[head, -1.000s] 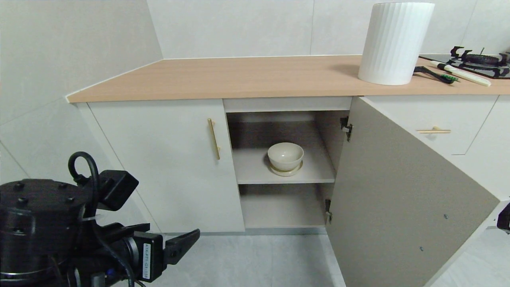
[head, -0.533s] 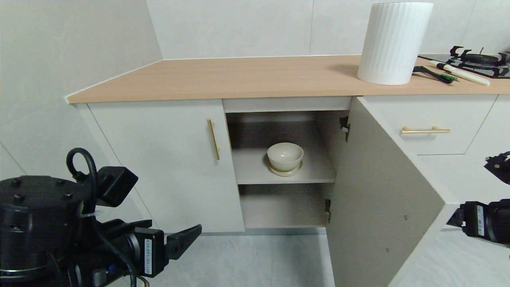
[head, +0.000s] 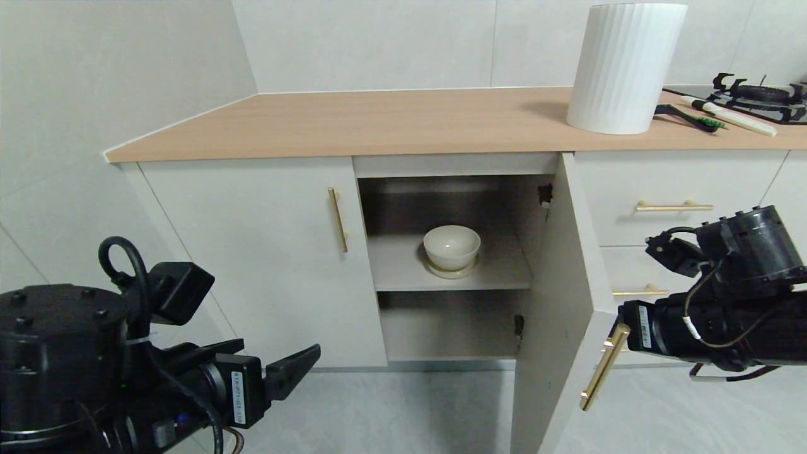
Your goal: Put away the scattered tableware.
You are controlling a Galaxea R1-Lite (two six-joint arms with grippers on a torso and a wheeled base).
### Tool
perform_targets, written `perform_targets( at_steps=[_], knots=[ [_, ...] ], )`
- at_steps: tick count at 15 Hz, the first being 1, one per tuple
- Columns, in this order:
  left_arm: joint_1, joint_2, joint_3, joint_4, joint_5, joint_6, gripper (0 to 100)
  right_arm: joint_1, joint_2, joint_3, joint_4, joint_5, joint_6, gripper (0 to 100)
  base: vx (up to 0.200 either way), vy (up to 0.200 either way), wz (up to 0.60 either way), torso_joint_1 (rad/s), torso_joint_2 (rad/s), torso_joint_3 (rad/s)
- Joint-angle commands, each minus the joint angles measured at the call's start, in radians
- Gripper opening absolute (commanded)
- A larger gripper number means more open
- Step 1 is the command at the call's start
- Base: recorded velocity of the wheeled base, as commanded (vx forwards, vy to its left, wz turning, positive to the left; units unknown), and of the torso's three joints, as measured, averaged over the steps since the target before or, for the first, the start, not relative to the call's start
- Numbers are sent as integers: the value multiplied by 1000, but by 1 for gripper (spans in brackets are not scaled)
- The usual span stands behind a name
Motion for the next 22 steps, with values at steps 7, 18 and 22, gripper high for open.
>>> perform_targets(
  at_steps=[7, 18, 22],
  knots=[
    [0, -1, -29, 68, 2, 0, 100, 32, 236, -114, -150, 72, 10, 100, 0, 0, 0, 0, 0, 0],
    [0, 18, -29, 89, 5, 1, 100, 70, 305, -137, -255, 69, 79, 100, 55, 0, 0, 1, 1, 1],
    [0, 17, -31, 89, 5, 1, 100, 86, 343, -136, -321, 67, 131, 100, 200, 0, 0, 2, 5, 5]
  ],
)
